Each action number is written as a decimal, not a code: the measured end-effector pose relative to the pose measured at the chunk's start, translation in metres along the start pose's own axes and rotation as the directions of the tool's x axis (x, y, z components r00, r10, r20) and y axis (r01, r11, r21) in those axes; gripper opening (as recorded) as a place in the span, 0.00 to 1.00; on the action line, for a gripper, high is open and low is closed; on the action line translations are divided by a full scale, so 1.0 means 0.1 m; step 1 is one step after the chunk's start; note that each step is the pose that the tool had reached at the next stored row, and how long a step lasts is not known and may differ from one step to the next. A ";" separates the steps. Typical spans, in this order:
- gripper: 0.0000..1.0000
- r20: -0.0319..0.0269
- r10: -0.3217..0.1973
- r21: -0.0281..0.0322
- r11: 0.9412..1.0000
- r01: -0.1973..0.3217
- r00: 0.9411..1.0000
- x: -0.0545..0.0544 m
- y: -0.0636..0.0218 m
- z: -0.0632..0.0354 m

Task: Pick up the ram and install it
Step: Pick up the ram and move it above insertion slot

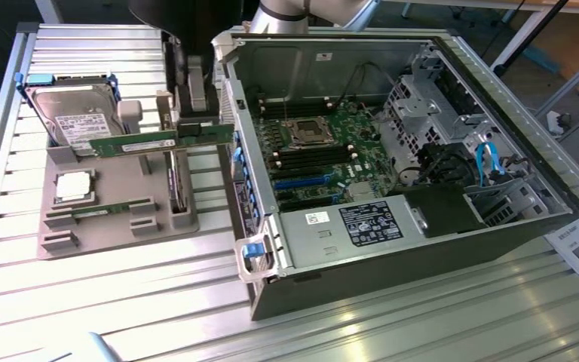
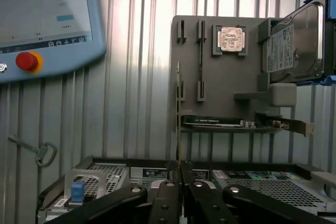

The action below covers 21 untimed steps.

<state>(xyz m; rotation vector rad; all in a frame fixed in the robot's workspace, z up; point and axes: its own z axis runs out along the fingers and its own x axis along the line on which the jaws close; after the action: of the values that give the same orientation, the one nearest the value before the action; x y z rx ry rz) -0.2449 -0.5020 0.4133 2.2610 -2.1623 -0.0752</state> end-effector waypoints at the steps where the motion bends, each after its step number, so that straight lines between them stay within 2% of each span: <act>1: 0.12 0.000 0.000 0.000 1.000 0.000 1.000 0.01 -0.036 -0.002; 18: 0.12 0.000 0.000 -0.001 1.000 0.000 1.000 0.11 -0.578 -0.027; 21: 0.12 0.000 0.000 -0.001 1.000 0.000 1.000 0.13 -0.697 -0.033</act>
<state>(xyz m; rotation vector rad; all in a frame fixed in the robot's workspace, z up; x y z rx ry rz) -0.1745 -0.5121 0.4133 2.2602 -2.1617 -0.0768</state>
